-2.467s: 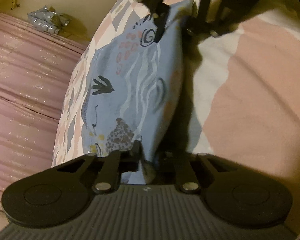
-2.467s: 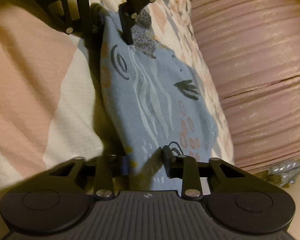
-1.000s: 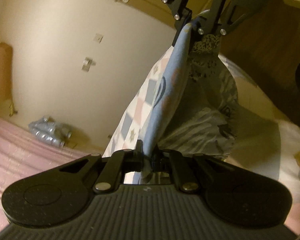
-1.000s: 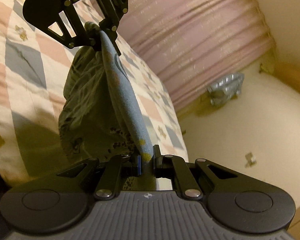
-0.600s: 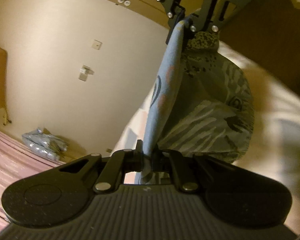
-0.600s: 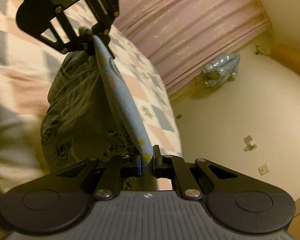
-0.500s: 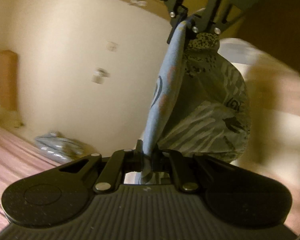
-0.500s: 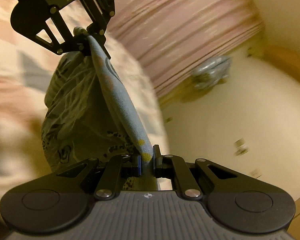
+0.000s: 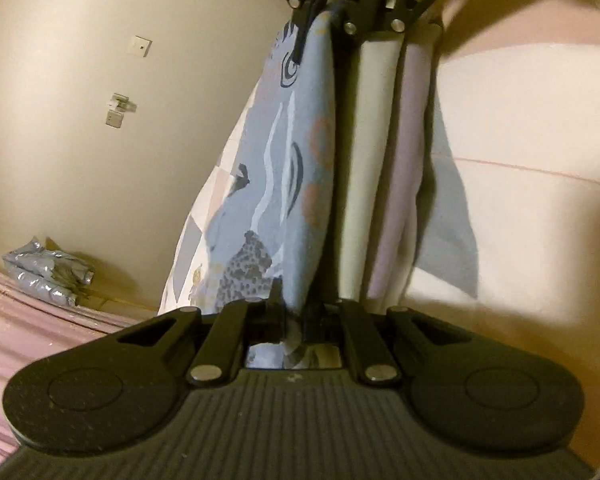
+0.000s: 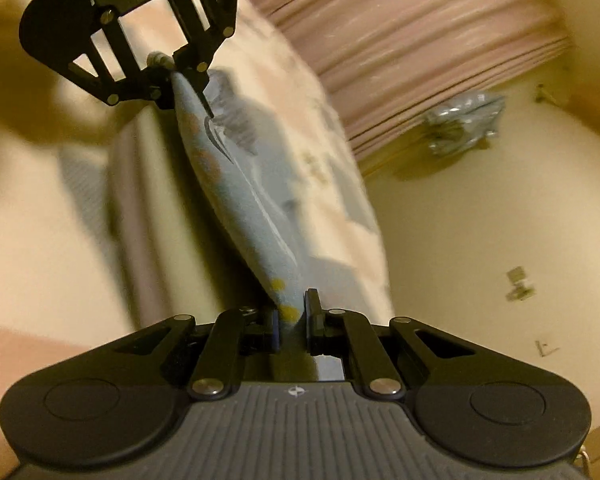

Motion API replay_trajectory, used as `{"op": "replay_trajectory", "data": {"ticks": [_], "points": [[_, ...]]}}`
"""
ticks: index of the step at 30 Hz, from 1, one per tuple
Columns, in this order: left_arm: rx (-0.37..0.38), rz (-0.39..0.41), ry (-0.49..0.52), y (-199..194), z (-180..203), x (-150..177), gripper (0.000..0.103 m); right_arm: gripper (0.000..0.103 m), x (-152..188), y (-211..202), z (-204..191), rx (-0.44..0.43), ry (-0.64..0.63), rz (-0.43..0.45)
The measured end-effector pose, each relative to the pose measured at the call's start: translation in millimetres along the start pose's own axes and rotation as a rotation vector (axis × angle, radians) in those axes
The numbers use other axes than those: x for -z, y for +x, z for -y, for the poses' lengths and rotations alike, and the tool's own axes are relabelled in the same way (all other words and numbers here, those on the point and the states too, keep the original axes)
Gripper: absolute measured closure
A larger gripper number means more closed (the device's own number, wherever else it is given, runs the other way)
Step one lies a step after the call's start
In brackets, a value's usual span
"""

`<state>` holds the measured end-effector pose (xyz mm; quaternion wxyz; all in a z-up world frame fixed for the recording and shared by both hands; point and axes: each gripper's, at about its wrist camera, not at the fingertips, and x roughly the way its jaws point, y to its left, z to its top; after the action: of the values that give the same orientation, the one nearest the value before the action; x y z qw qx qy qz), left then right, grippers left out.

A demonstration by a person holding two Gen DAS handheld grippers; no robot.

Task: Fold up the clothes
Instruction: 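Lower the folded pants onto the grey-green cloth stack with both grippers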

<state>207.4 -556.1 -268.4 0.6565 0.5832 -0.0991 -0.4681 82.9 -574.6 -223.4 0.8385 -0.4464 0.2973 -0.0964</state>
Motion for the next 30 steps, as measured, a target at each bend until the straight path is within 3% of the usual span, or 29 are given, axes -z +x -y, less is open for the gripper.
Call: {"op": "replay_trajectory", "data": {"ticks": [3, 5, 8, 13, 15, 17, 19, 22, 24, 30], "points": [[-0.006, 0.008, -0.032, 1.7, -9.7, 2.5, 0.093, 0.091, 2.3, -4.8, 0.3, -0.005, 0.019, -0.002], [-0.011, 0.01, -0.026, 0.3, -12.7, 4.4, 0.088, 0.077, 7.5, -11.3, 0.5, 0.005, 0.012, -0.009], [-0.033, 0.008, -0.006, -10.3, -9.3, 17.1, 0.079, 0.068, 16.5, -27.2, -4.4, 0.036, -0.016, -0.001], [-0.048, -0.007, 0.018, -7.6, -5.2, 28.5, 0.082, 0.068, 21.6, -29.9, -14.5, 0.062, -0.066, -0.03], [-0.046, -0.007, 0.024, -8.6, -3.3, 25.3, 0.092, 0.076, 21.6, -24.5, -17.7, 0.058, -0.083, -0.051], [-0.061, -0.002, 0.035, -12.5, -3.7, 27.7, 0.094, 0.092, 21.7, -20.2, -19.2, 0.042, -0.089, -0.072], [-0.084, 0.007, 0.05, -18.6, -4.5, 32.3, 0.095, 0.096, 18.5, -15.4, -16.0, 0.044, -0.079, -0.079], [-0.113, 0.011, 0.016, -20.6, -14.6, 38.6, 0.096, 0.096, 8.5, -21.5, -7.1, 0.102, -0.066, -0.057], [-0.088, -0.007, 0.012, -16.2, -14.0, 43.1, 0.096, 0.096, 1.3, -29.0, -6.0, 0.127, -0.048, -0.04], [-0.059, -0.02, 0.011, -8.1, -7.6, 49.6, 0.094, 0.095, 6.0, -17.8, -35.0, 0.054, -0.088, -0.095]]}}
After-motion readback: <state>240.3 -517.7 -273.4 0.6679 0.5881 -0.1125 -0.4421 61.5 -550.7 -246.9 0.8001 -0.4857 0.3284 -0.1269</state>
